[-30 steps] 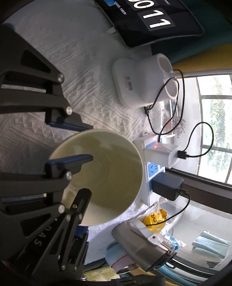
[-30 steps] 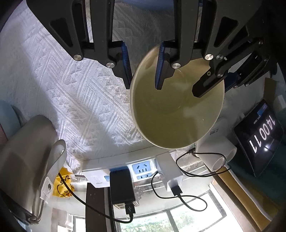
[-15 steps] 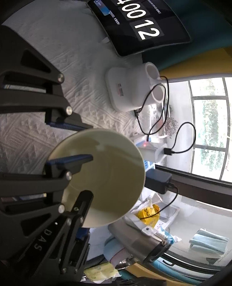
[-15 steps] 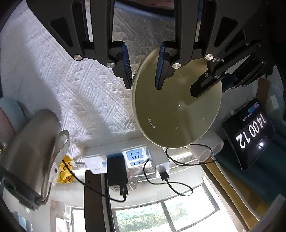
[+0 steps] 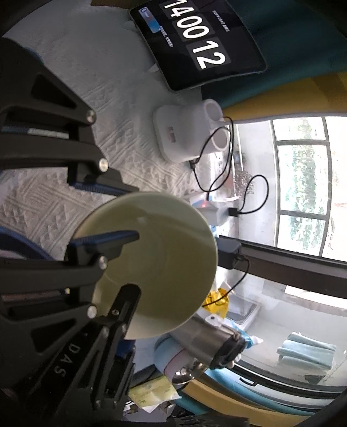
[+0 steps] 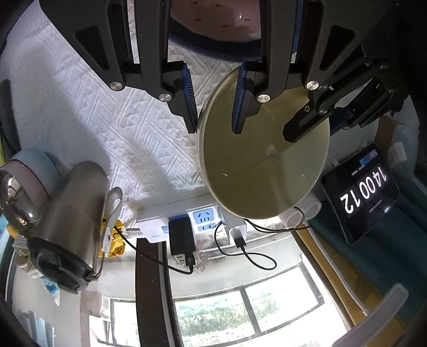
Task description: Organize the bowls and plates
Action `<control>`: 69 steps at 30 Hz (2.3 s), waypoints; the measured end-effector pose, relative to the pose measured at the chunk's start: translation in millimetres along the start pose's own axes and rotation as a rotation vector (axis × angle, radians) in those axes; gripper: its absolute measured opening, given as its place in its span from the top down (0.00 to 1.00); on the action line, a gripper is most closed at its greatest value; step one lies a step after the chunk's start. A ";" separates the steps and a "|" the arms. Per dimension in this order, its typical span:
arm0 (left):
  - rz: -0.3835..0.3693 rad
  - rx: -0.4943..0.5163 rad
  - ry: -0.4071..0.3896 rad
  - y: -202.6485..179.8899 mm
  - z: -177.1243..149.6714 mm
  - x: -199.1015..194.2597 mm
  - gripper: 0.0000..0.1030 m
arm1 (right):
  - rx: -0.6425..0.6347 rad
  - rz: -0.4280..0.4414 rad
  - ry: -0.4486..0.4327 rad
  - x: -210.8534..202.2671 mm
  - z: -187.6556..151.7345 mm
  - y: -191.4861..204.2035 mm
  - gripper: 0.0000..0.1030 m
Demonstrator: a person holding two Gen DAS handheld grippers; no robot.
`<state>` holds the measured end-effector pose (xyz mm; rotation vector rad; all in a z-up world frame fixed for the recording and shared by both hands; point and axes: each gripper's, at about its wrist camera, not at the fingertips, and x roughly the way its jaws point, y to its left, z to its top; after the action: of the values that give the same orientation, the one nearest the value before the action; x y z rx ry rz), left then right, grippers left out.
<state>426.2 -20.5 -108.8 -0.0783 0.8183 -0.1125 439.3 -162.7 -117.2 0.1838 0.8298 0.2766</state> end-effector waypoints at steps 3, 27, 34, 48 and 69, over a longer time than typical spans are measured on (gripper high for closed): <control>-0.003 0.002 -0.008 -1.4 -1.5 -6.1 0.75 | -0.002 -0.001 -0.010 -8.4 -2.5 1.5 0.73; -0.026 0.020 -0.072 -18.0 -21.3 -57.2 0.75 | -0.004 -0.007 -0.074 -65.4 -31.2 3.5 0.73; -0.031 0.032 -0.082 -24.9 -25.5 -67.6 0.75 | -0.002 -0.008 -0.087 -77.6 -37.7 1.0 0.73; -0.043 0.048 -0.087 -39.7 -42.0 -81.8 0.75 | 0.009 -0.017 -0.102 -97.5 -56.6 -9.2 0.73; -0.043 0.054 -0.038 -53.7 -74.6 -75.6 0.75 | 0.027 -0.026 -0.064 -93.4 -92.9 -18.4 0.73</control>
<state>316.6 -65.8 -98.8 -0.0467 0.7751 -0.1733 313.0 -204.4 -118.3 0.2062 0.7725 0.2339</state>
